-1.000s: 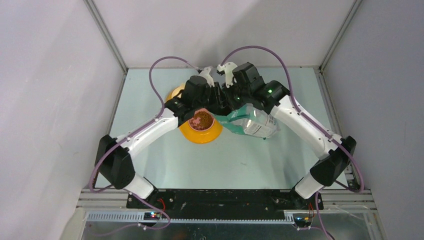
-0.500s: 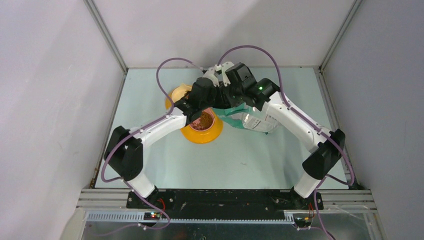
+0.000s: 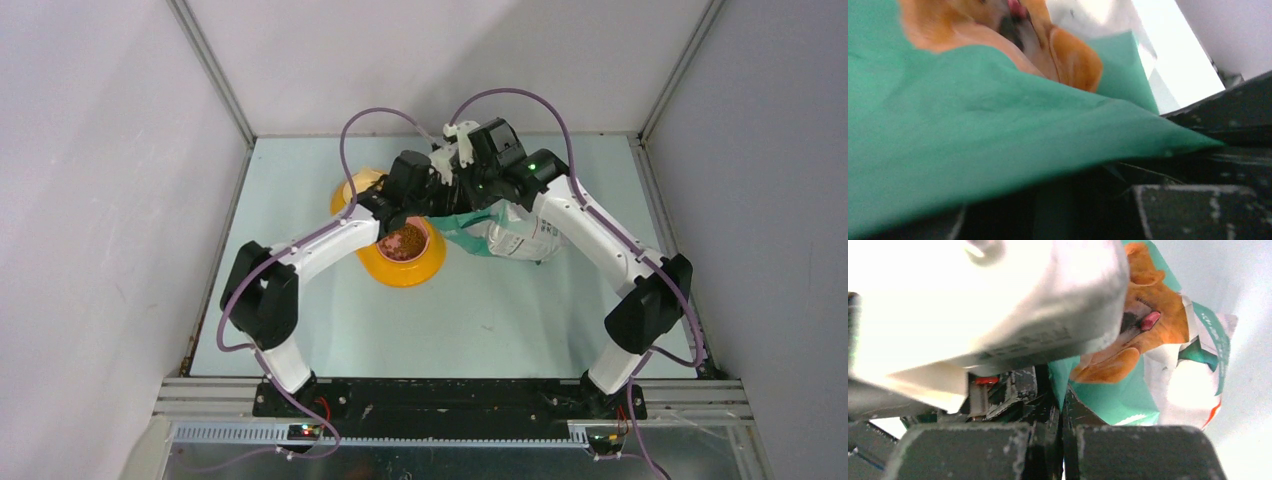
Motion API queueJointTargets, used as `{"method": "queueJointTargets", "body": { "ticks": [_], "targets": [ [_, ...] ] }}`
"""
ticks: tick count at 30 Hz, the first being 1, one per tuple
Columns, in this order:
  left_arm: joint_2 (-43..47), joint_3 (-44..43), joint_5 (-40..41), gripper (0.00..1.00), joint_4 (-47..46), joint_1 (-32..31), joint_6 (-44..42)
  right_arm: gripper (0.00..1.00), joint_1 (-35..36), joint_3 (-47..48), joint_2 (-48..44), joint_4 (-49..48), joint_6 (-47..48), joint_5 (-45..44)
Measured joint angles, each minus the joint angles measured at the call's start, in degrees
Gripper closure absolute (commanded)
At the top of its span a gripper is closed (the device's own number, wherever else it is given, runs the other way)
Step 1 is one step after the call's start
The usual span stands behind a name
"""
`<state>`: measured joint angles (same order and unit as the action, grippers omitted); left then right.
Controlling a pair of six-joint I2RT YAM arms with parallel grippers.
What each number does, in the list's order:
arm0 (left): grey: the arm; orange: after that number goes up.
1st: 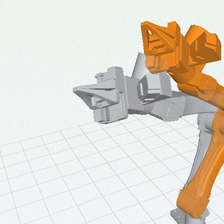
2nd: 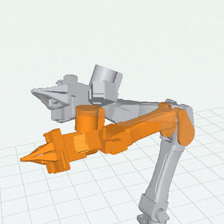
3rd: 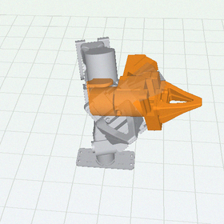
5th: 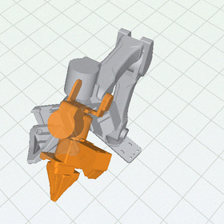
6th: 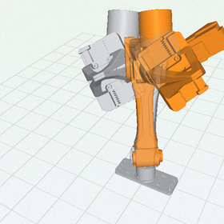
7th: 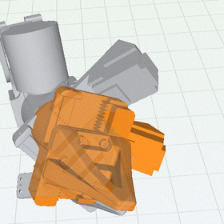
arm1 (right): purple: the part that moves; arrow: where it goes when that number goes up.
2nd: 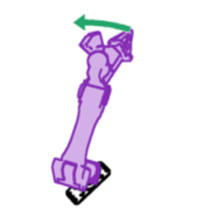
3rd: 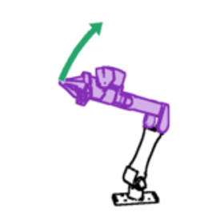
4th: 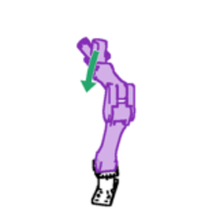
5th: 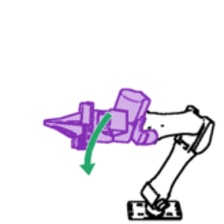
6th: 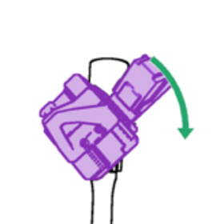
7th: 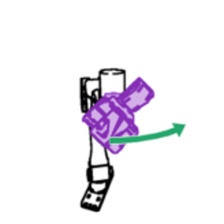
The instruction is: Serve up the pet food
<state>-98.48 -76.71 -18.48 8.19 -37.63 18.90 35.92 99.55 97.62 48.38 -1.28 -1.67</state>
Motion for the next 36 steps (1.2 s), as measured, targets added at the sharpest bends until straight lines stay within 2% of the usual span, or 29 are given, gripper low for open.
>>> {"method": "queueJointTargets", "body": {
  "ticks": [4, 10, 13, 18, 22, 26, 36],
  "targets": [
    [0.0, 0.7, -6.5, 1.00, 4.3, 1.3, -1.2, 1.00, -0.1, -1.1, 0.1, -0.6, 0.2, 3.1],
    [0.5, 3.2, -14.8, 1.00, 2.1, 5.0, 3.4, 1.00, -0.4, -4.1, -0.4, -4.4, 1.1, 7.0],
    [2.5, 6.6, -19.1, 1.00, -2.0, 6.4, 10.2, 1.00, -0.4, -6.2, -1.6, -6.5, 1.9, 8.5],
    [4.4, 14.3, -26.6, 1.00, -18.1, 8.6, 27.5, 1.00, -0.4, -9.1, -4.2, -10.0, 2.4, 10.3],
    [5.1, 17.2, -28.3, 1.00, -24.7, 9.5, 35.1, 1.00, -0.3, -10.4, -5.1, -11.7, 2.4, 10.8],
    [7.0, 18.9, -28.2, 1.00, -25.9, 10.1, 39.1, 1.00, 0.0, -10.6, -5.6, -12.3, 2.4, 10.9],
    [12.2, 17.7, -25.0, 1.00, -17.0, 11.0, 37.1, 1.00, 0.0, -9.0, -6.5, -13.0, 2.3, 12.8]
  ]
}}
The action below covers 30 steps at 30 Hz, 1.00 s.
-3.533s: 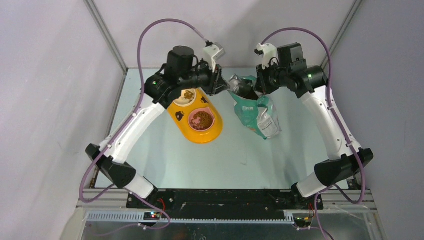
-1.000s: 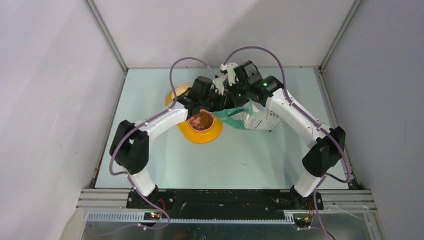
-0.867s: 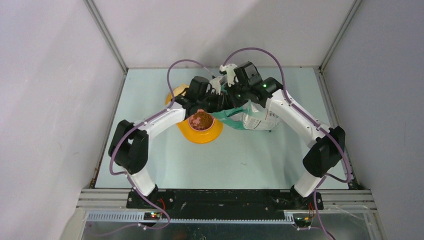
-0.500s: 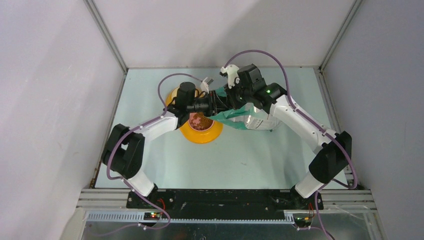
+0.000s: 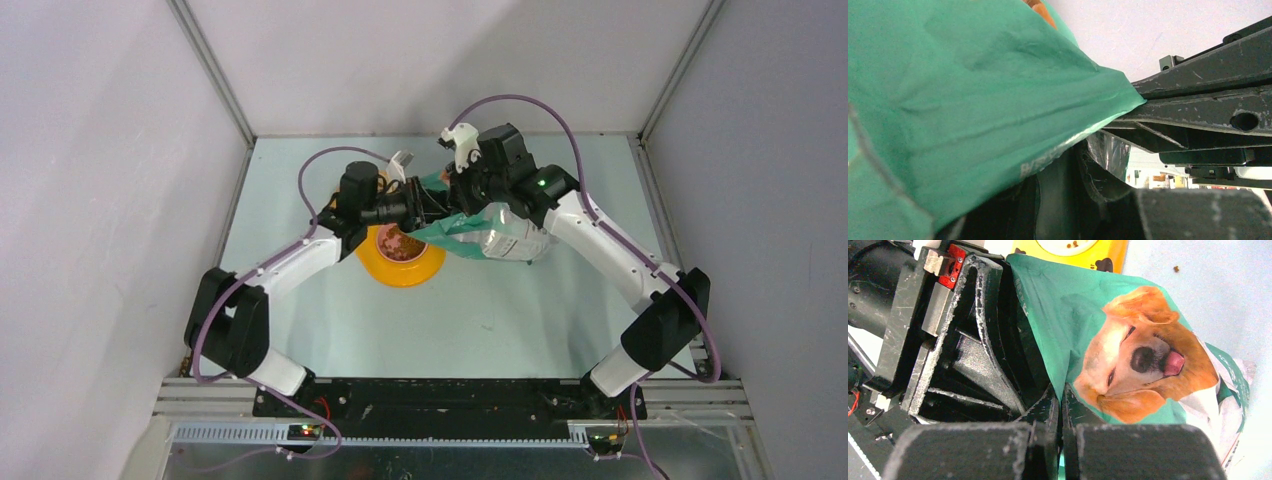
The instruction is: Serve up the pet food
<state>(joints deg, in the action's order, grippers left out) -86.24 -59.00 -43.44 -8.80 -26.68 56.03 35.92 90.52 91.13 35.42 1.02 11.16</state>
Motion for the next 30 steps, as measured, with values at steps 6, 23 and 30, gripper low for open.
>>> {"method": "queueJointTargets", "body": {
  "ticks": [6, 23, 30],
  "targets": [
    [0.9, -2.8, 0.8, 1.00, 5.8, 0.1, -3.8, 1.00, 0.0, 3.3, 0.0, 3.0, -1.2, 1.4],
    [1.9, -13.3, 20.7, 1.00, 24.8, -0.4, -24.0, 1.00, -0.7, 12.0, 5.9, 12.7, -9.4, -5.4],
    [3.5, -12.9, 12.3, 1.00, 23.3, 4.6, -15.6, 1.00, -1.5, 11.4, 5.6, 11.9, -7.9, -6.3]
  ]
}}
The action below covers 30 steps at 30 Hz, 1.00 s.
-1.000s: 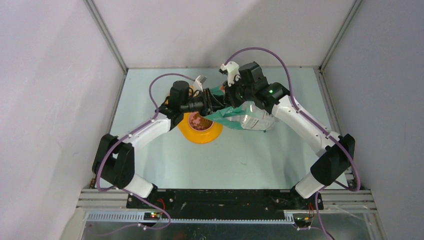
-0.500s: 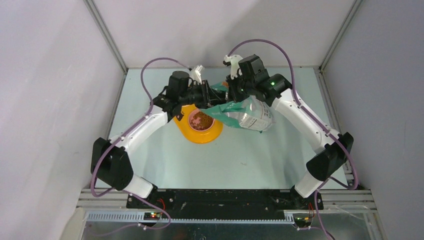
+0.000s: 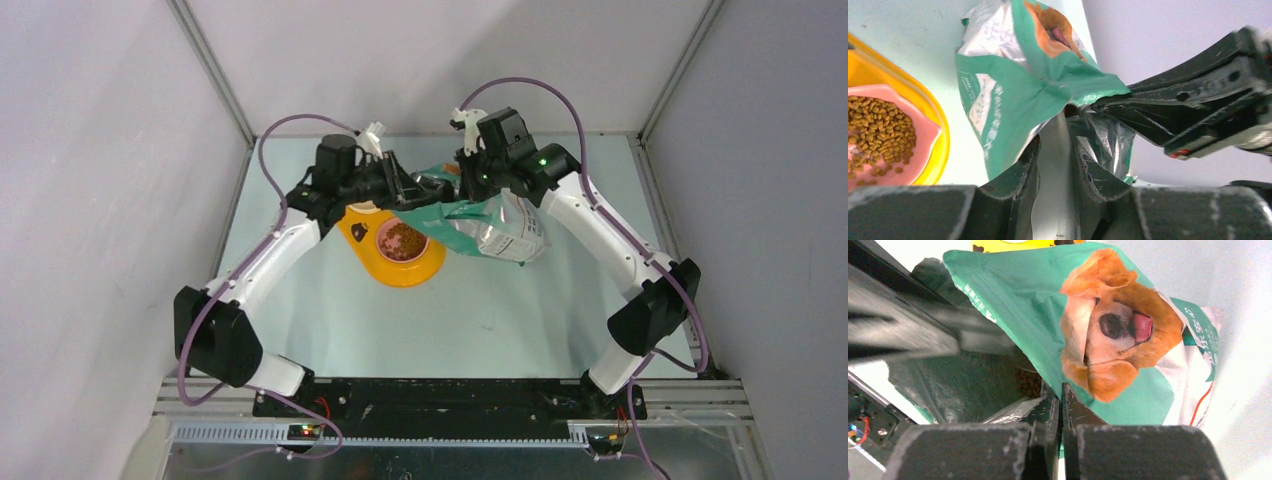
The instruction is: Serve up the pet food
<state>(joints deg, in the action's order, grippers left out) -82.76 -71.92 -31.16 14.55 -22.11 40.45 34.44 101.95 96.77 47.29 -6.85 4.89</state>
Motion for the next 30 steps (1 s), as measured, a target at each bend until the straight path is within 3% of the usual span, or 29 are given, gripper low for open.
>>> {"method": "queueJointTargets", "body": {
  "ticks": [10, 19, 30],
  "targets": [
    [7.4, 5.1, -9.6, 1.00, -8.4, 10.0, 14.8, 1.00, -3.8, -3.8, -5.1, -2.2, 6.6, -2.7],
    [9.3, 14.7, -16.7, 1.00, -28.3, 13.6, 31.2, 1.00, -4.9, -6.1, -7.9, -3.2, 9.1, -2.9],
    [8.6, 13.7, -20.3, 1.00, -33.8, 15.3, 37.8, 1.00, -5.6, -6.2, -8.8, -3.2, 11.3, -4.1]
  ]
}}
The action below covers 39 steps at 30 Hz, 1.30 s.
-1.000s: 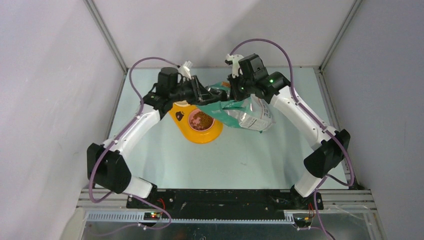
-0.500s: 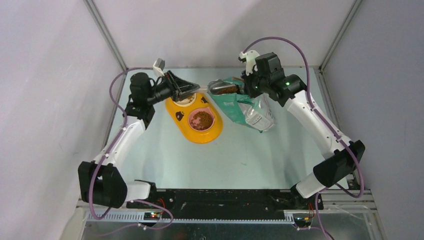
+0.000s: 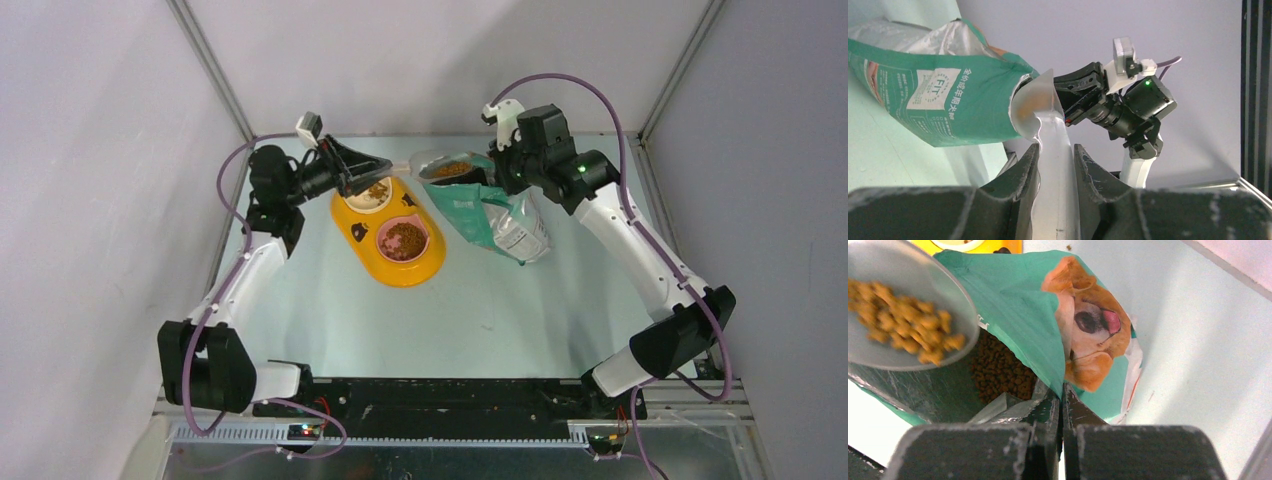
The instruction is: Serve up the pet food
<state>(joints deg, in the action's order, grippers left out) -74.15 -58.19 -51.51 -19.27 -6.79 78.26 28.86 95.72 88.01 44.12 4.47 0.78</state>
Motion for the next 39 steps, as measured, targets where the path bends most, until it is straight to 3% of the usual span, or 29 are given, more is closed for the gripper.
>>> {"method": "queueJointTargets", "body": {
  "ticks": [17, 22, 32, 39],
  "targets": [
    [0.2, 1.0, -0.9, 1.00, -4.6, 1.2, 8.2, 1.00, -3.3, 3.0, -0.3, 3.1, 0.8, -1.2],
    [-4.1, -0.9, -2.1, 1.00, -10.1, 2.3, 12.1, 1.00, -6.9, 5.7, -0.2, 5.4, 1.6, -2.1],
    [-8.0, -1.0, -2.2, 1.00, -13.6, 10.0, 13.0, 1.00, -15.0, 9.1, 0.2, 7.8, 1.6, 1.8],
    [-8.5, 3.5, -0.5, 1.00, -14.1, 16.3, 8.6, 1.00, -19.7, 10.4, 0.2, 8.4, 1.7, 8.5]
  ]
}}
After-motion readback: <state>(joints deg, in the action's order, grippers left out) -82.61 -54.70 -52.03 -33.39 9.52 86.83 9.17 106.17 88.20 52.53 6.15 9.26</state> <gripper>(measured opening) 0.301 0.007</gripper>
